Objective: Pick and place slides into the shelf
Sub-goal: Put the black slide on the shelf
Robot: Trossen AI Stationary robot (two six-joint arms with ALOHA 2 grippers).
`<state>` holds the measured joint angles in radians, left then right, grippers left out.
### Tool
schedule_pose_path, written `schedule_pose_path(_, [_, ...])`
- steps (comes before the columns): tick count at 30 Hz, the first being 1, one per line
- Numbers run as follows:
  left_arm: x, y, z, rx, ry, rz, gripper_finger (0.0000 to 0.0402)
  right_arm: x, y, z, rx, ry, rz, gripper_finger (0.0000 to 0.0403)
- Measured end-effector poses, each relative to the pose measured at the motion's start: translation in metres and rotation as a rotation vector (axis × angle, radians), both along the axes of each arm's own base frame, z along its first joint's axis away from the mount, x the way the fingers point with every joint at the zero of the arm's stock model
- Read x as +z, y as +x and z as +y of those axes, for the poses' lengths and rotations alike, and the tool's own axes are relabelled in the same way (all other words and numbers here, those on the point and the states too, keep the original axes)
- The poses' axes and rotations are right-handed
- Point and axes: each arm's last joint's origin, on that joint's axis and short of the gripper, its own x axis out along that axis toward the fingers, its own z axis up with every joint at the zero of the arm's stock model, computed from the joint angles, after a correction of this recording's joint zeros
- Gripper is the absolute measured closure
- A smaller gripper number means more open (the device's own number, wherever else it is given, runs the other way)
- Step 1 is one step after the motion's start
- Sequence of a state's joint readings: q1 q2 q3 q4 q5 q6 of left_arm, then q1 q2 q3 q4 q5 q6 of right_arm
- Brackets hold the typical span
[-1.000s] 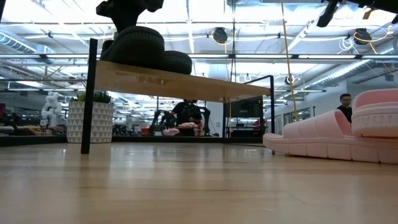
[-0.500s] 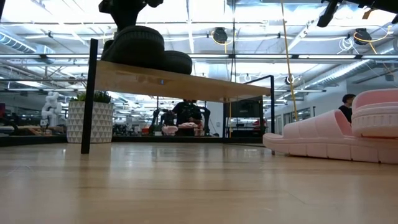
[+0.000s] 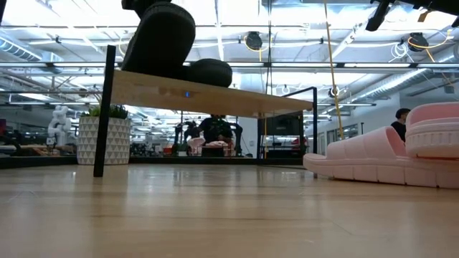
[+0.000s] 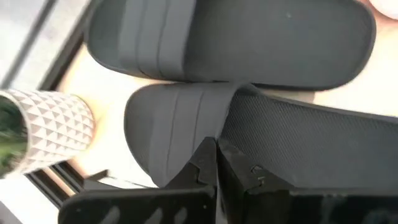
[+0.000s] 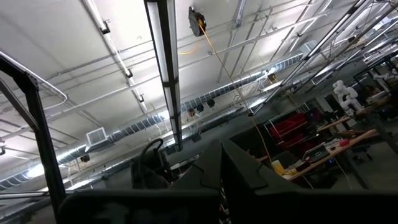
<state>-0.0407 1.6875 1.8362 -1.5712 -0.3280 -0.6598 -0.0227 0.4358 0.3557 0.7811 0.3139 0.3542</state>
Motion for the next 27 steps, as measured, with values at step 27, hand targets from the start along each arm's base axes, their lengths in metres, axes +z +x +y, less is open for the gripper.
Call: schedule_pose_path(27, [-0.019, -0.001, 0.004, -0.145, -0.008, 0.124, 0.0401, 0.0, 0.0, 0.0, 0.001, 0.0, 0.0, 0.0403])
